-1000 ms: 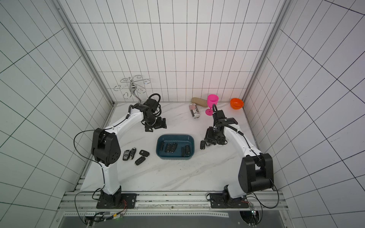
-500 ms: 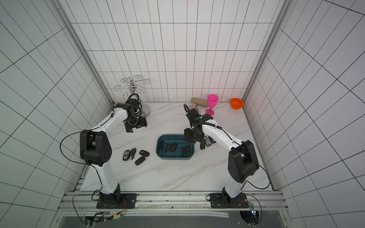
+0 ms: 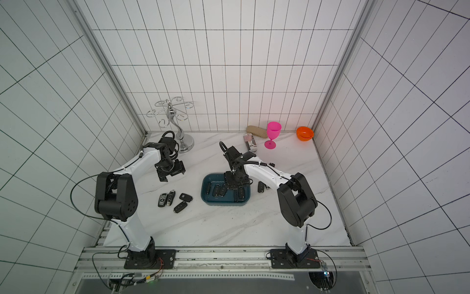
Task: Place the car key into the storage box
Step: Place the car key in the storage box.
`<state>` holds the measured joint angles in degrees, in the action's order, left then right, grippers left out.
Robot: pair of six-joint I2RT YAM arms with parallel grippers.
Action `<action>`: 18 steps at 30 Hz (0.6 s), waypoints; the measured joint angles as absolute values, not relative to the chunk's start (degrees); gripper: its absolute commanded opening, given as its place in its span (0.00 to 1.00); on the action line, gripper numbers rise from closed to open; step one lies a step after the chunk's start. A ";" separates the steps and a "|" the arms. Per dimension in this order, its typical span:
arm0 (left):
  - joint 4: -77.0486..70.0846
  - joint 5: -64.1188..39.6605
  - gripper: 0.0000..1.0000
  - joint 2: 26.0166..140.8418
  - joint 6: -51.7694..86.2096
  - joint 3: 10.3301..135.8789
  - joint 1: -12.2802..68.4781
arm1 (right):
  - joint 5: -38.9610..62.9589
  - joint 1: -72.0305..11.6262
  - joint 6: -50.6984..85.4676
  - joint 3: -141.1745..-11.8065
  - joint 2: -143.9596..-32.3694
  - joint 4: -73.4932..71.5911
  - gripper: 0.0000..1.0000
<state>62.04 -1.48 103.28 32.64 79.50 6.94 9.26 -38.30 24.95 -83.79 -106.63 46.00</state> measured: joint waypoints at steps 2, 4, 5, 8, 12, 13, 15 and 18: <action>61.08 -1.98 0.81 102.02 33.61 76.95 6.96 | 9.15 -38.41 24.80 -83.79 -107.04 45.06 0.51; 59.94 -2.68 0.79 100.51 34.87 74.08 6.96 | 9.10 -38.41 24.60 -83.79 -107.59 44.21 0.51; 59.42 -2.87 0.79 99.96 35.29 72.97 6.96 | 9.06 -38.46 24.53 -83.79 -107.74 43.90 0.51; 57.08 -4.03 0.76 98.04 37.30 69.23 7.01 | 8.60 -38.76 24.16 -83.79 -108.36 43.16 0.51; 54.19 -4.34 0.76 96.36 40.62 65.80 8.60 | 7.81 -39.05 23.64 -83.79 -109.58 42.50 0.51; 53.89 -4.34 0.76 96.31 41.63 65.63 9.54 | 7.70 -39.05 23.49 -83.79 -109.86 42.41 0.51; 53.12 -4.36 0.76 96.36 43.75 65.56 11.73 | 7.38 -39.05 23.27 -83.79 -110.34 42.28 0.51; 51.94 -4.38 0.76 96.40 47.27 65.54 14.96 | 7.01 -39.05 23.05 -83.74 -110.65 42.09 0.51</action>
<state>51.94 -4.38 96.40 47.27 65.54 14.96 7.01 -39.05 23.05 -83.74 -110.65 42.09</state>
